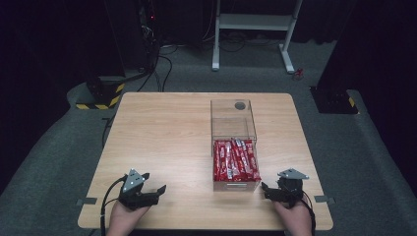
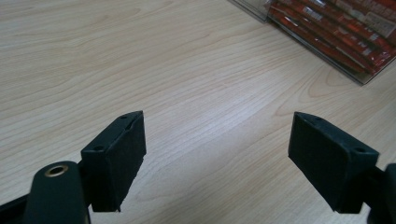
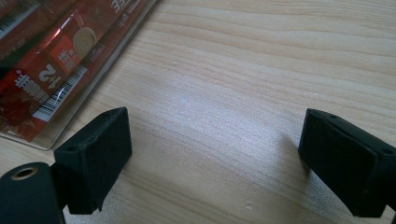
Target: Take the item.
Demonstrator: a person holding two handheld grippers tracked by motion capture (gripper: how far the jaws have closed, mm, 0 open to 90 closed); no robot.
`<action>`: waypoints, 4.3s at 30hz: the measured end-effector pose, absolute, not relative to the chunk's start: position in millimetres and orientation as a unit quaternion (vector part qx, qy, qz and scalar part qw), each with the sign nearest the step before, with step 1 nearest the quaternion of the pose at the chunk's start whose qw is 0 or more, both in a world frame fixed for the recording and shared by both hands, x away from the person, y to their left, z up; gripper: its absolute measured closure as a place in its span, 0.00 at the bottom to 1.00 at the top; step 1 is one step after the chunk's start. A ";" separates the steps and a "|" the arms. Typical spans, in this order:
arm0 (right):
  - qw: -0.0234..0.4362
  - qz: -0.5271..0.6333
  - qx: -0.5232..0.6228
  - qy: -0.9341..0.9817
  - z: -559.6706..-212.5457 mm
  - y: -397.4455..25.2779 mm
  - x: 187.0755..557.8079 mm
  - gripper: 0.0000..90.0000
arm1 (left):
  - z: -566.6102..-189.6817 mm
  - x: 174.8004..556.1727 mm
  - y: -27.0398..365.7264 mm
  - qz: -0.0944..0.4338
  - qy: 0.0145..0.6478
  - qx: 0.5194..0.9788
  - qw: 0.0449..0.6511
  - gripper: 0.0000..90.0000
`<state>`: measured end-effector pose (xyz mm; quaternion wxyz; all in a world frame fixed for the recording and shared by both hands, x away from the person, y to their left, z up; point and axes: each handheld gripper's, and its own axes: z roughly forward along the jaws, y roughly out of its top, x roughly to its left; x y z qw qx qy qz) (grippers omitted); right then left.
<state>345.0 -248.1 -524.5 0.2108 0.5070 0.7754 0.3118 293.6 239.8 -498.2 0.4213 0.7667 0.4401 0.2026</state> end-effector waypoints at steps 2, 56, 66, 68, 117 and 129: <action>0.211 0.312 0.507 0.775 -524.6 -248.1 345.1 0.10 | -497.7 293.2 237.1 0.201 0.439 0.766 0.424 0.22; 0.211 0.312 0.506 0.776 -524.6 -248.3 345.1 0.10 | -437.6 306.4 178.7 0.210 0.370 0.767 0.480 0.23; 0.211 0.312 0.506 0.776 -524.6 -248.3 345.1 0.10 | -433.1 309.5 168.7 0.205 0.362 0.769 0.486 0.23; 0.211 0.312 0.506 0.776 -524.6 -248.3 345.1 0.10 | -431.9 310.2 165.4 0.204 0.358 0.770 0.487 0.24; 0.209 0.313 0.501 0.779 -524.5 -247.9 344.7 0.11 | -425.6 338.3 83.8 0.159 0.315 0.791 0.500 0.28; 0.208 0.313 0.500 0.780 -524.5 -247.7 344.6 0.11 | -427.3 347.7 73.0 0.163 0.320 0.795 0.489 0.32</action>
